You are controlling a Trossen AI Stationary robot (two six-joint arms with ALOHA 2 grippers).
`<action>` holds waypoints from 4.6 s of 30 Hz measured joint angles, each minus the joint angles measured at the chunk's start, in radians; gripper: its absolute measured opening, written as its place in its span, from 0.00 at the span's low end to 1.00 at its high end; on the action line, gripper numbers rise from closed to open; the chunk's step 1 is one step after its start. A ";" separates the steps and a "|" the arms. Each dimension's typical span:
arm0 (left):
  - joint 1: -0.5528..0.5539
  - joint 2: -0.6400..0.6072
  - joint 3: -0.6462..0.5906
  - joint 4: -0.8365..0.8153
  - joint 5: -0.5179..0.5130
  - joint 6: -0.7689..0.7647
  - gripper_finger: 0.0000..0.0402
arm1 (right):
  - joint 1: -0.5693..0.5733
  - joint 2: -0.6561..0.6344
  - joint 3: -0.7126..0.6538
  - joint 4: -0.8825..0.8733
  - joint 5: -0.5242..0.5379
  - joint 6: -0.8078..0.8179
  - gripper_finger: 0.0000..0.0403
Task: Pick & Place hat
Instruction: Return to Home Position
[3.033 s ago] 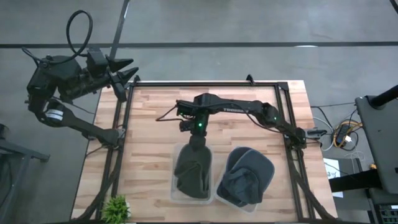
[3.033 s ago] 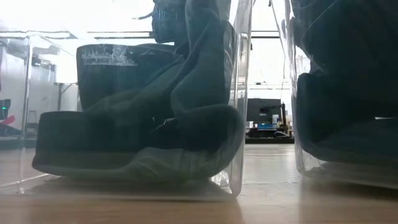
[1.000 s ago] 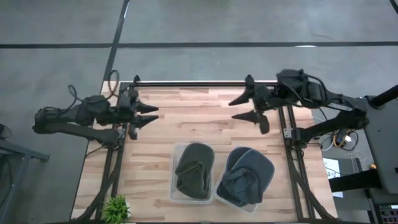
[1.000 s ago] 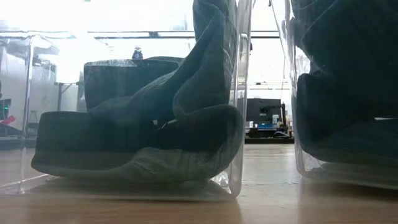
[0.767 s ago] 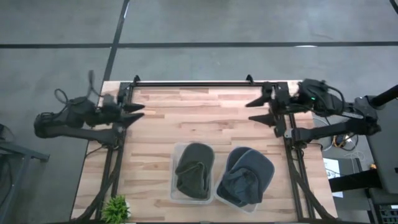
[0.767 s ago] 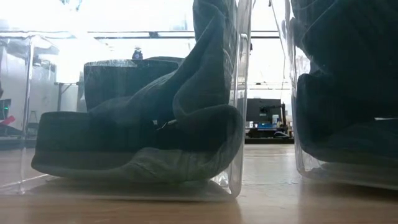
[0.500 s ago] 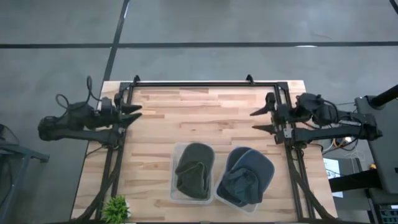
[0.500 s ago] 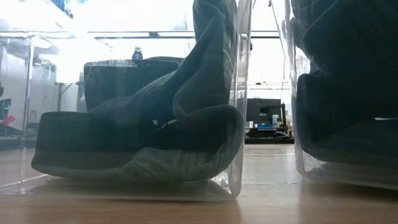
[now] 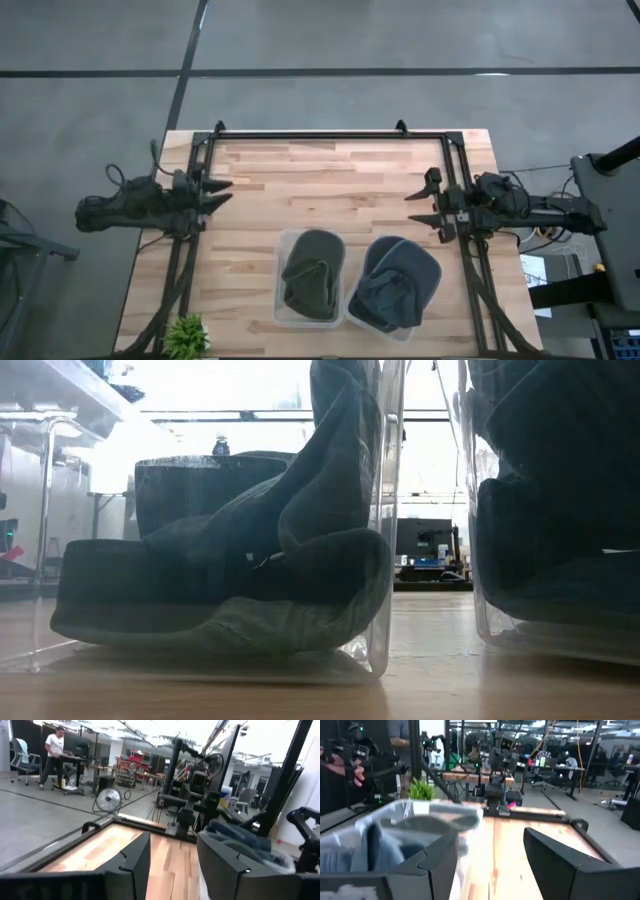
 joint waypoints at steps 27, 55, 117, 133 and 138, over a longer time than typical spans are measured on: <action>0.000 -0.064 -0.166 0.032 0.010 -0.040 0.38 | 0.000 -0.231 -0.290 0.000 0.004 0.087 0.54; 0.000 -0.052 -0.269 0.063 0.009 -0.041 0.38 | 0.000 -0.223 -0.290 0.001 0.007 0.089 0.54; 0.000 -0.049 -0.271 0.063 0.009 -0.040 0.38 | -0.001 -0.223 -0.290 0.001 0.005 0.088 0.54; 0.000 -0.049 -0.271 0.063 0.009 -0.040 0.38 | 0.000 -0.223 -0.290 0.001 0.005 0.087 0.54; 0.000 -0.049 -0.271 0.063 0.009 -0.040 0.38 | 0.000 -0.223 -0.290 0.001 0.005 0.088 0.54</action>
